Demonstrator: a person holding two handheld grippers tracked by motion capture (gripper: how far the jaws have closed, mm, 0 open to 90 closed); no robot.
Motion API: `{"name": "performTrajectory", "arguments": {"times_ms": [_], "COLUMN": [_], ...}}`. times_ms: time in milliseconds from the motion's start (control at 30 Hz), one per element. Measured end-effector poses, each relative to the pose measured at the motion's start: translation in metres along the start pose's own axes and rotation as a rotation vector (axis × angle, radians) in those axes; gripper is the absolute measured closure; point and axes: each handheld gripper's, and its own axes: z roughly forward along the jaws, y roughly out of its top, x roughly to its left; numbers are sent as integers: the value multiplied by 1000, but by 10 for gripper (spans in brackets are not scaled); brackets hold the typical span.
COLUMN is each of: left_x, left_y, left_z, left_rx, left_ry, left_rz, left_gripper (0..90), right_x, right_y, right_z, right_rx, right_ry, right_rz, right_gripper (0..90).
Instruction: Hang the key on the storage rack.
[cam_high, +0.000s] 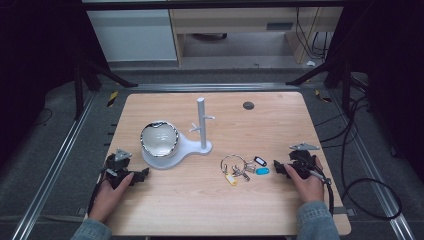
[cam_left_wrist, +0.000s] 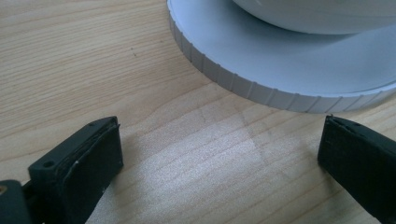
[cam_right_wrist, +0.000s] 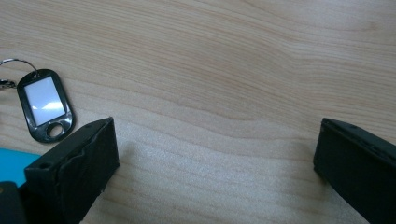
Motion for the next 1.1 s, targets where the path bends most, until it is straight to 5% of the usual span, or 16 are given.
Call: {"name": "performTrajectory", "arguments": {"times_ms": [467,633,867,1100], "left_x": [0,0,0,0], "left_y": [0,0,0,0], "left_z": [0,0,0,0], "left_rx": [0,0,0,0], "left_ry": [1,1,1,1], "left_rz": [-2,-4,-4,-4], "left_gripper": [0,0,0,0], "right_x": [-3,-4,6,29], "right_y": [0,0,14,37], "right_z": [0,-5,-30,-36], "right_rx": [0,11,79,202], "right_ry": [34,35,116,232], "right_rz": [-28,-32,-137,-346], "right_gripper": [10,124,305,568]}}
